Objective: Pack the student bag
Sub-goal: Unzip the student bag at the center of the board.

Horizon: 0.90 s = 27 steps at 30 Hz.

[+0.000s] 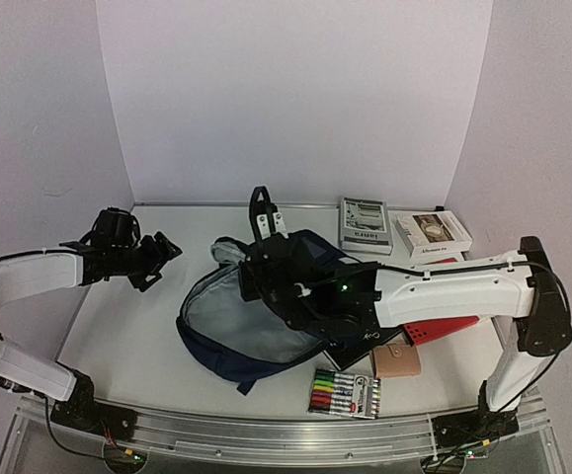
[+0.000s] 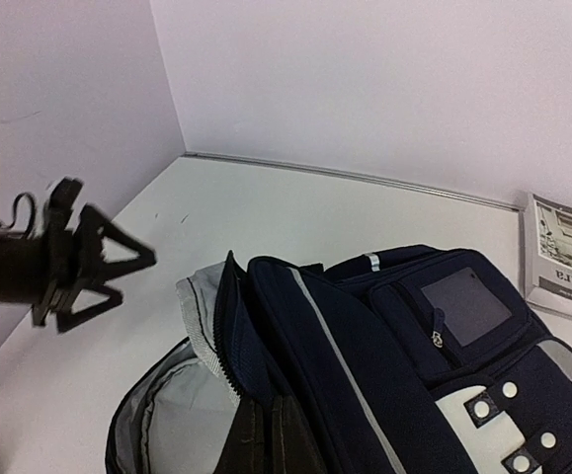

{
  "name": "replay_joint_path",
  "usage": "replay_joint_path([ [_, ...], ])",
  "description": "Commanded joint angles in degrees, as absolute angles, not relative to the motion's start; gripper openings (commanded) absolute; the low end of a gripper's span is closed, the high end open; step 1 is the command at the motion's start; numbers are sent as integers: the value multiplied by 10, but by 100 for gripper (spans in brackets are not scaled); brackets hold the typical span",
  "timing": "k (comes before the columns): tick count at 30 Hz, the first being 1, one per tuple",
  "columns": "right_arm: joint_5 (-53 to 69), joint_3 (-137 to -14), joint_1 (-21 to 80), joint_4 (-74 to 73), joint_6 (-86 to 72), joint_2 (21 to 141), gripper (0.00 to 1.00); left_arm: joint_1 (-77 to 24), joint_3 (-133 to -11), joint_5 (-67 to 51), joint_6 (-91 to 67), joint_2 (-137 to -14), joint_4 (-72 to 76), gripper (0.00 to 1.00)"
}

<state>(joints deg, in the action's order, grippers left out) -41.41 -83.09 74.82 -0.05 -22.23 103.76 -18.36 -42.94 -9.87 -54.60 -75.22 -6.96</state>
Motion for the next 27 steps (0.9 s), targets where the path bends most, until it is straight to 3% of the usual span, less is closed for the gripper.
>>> replay_joint_path([
  [1, -435, -916, 704, 9, -250, 1087, 0, -185, -384, -90, -529, -689, -173, 86],
  [12, -381, -1030, 666, 15, -251, 1188, 0, -194, -327, -215, -542, -711, -34, 88],
  [27, -289, -1020, 643, 47, -245, 1202, 0, -203, -447, -268, -510, -925, 96, 91],
])
